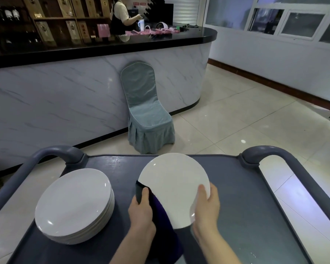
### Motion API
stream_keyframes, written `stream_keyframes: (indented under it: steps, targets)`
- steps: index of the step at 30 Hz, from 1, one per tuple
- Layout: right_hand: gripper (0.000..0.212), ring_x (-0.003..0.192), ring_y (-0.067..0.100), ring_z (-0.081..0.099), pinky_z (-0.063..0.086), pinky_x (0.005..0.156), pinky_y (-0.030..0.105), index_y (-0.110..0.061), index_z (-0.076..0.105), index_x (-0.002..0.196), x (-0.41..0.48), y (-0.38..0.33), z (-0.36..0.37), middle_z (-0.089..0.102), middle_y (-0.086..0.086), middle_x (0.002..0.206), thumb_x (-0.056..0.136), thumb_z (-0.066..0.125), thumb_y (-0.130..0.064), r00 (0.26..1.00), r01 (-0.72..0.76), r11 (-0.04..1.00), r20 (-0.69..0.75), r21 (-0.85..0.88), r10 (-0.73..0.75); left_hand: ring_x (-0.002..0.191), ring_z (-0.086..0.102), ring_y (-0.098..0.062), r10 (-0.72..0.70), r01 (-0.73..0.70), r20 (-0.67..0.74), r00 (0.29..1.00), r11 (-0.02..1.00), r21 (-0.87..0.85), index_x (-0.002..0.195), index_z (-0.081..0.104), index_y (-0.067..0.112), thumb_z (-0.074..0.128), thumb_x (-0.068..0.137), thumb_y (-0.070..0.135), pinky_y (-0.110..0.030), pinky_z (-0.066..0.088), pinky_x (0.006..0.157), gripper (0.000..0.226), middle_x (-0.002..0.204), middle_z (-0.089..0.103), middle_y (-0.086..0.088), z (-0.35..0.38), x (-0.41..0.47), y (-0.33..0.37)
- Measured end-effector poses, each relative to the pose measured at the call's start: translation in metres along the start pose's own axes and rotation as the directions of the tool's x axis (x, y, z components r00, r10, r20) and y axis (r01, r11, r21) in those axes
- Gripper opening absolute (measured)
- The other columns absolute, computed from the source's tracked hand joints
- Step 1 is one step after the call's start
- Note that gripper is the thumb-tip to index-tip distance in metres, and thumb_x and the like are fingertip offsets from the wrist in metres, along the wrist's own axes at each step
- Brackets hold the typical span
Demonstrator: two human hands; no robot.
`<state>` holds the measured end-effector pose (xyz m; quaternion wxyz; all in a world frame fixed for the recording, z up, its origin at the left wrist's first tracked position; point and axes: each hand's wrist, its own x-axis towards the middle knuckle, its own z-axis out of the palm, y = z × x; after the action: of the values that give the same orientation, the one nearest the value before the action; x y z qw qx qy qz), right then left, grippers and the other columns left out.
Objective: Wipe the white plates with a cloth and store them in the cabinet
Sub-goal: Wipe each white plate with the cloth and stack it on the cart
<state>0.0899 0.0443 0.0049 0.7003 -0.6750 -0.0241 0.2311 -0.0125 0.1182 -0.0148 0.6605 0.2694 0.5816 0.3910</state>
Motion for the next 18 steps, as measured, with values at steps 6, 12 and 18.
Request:
stream_keyframes:
  steps: [6, 12, 18]
  targets:
    - [0.008, 0.09, 0.004, 0.068, 0.052, 0.076, 0.019, -0.031, 0.068, 0.102, 0.048, -0.054, -0.024, 0.073, -0.016, 0.097, 0.095, 0.064, -0.03, 0.818, 0.314, 0.896, 0.569, -0.314, -0.087, 0.078, 0.068, -0.012, 0.193, -0.303, 0.37, 0.909, 0.915, 0.267, 0.087, 0.072, 0.019, 0.062, 0.095, 0.024, -0.025, 0.054, 0.068, 0.014, 0.083, 0.076, 0.004, -0.017, 0.018, 0.034]
    - [0.029, 0.076, 0.011, 0.066, 0.05, 0.074, 0.029, -0.015, 0.072, 0.09, 0.051, -0.069, -0.02, 0.074, -0.002, 0.087, 0.093, 0.062, -0.043, 0.645, 0.398, 0.741, 0.739, -0.541, 0.193, 0.063, 0.059, -0.007, 0.063, -0.562, 0.717, 0.694, 0.67, 0.486, 0.08, 0.067, 0.017, 0.063, 0.093, 0.028, -0.017, 0.046, 0.059, 0.017, 0.073, 0.07, 0.005, -0.005, 0.025, 0.06]
    - [0.02, 0.075, 0.025, 0.064, 0.052, 0.069, 0.035, -0.008, 0.07, 0.081, 0.035, -0.037, -0.007, 0.072, 0.011, 0.086, 0.095, 0.063, -0.02, 0.966, -0.077, 0.984, 0.233, -0.159, 0.113, 0.093, 0.066, -0.021, 0.083, -0.123, 0.246, 0.966, 0.981, 0.152, 0.105, 0.069, 0.013, 0.062, 0.095, 0.02, -0.03, 0.055, 0.079, 0.014, 0.101, 0.074, -0.004, -0.006, 0.021, 0.02]
